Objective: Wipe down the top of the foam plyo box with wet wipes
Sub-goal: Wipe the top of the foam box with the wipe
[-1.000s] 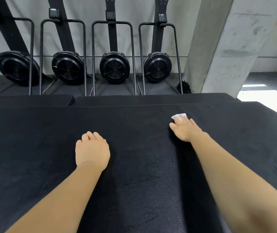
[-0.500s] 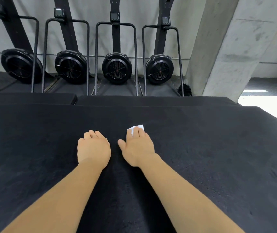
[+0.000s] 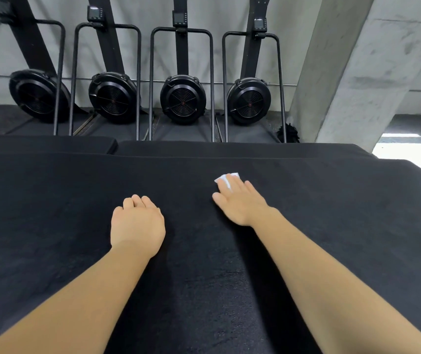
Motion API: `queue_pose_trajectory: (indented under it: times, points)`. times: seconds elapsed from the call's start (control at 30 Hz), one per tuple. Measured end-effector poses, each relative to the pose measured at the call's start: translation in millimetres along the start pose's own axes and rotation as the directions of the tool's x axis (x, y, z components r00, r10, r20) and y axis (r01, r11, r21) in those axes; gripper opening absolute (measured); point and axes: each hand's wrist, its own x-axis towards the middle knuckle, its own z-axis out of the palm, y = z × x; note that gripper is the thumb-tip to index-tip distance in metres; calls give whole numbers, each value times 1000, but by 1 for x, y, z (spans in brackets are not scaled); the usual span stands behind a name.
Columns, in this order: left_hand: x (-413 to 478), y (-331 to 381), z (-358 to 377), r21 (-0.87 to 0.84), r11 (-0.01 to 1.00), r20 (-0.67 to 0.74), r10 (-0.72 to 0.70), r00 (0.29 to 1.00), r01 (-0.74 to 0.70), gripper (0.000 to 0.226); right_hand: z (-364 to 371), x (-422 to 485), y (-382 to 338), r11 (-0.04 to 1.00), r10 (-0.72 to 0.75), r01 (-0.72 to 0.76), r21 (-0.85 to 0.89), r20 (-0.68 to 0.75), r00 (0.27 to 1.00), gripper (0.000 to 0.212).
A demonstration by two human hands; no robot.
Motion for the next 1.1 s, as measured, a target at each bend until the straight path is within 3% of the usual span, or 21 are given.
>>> queue_pose_trajectory:
  times: [0.2, 0.3, 0.47, 0.63, 0.83, 0.93, 1.0, 1.1]
  points:
    - [1, 1, 1, 4, 1000, 18, 3, 1000, -4, 38, -24, 3, 67, 964, 263, -263, 32, 0, 965, 62]
    - [1, 1, -1, 15, 1000, 14, 2, 1000, -2, 37, -25, 5, 70, 955, 294, -294, 27, -2, 956, 57]
    - [0, 1, -6, 22, 1000, 32, -1, 999, 0, 22, -6, -15, 26, 971, 237, -235, 31, -53, 970, 56]
    - [-1, 2, -11, 13, 1000, 73, -3, 997, 2, 23, 14, -55, -38, 997, 69, -66, 31, -80, 994, 53]
    - [-2, 1, -13, -45, 999, 68, -6, 998, 9, 30, 27, -70, -85, 987, -128, 133, -86, 57, 990, 58]
    - [-2, 1, -12, -37, 999, 79, -7, 997, 10, 31, 19, -68, -68, 979, -200, 201, -20, 30, 979, 48]
    - [-2, 1, -11, -19, 1000, 78, -3, 997, 5, 31, 11, -64, -44, 986, -164, 164, 22, -26, 986, 42]
    - [-1, 0, -8, 11, 1000, 62, 3, 998, -4, 29, -3, -55, 5, 1000, 4, -3, 24, -45, 999, 41]
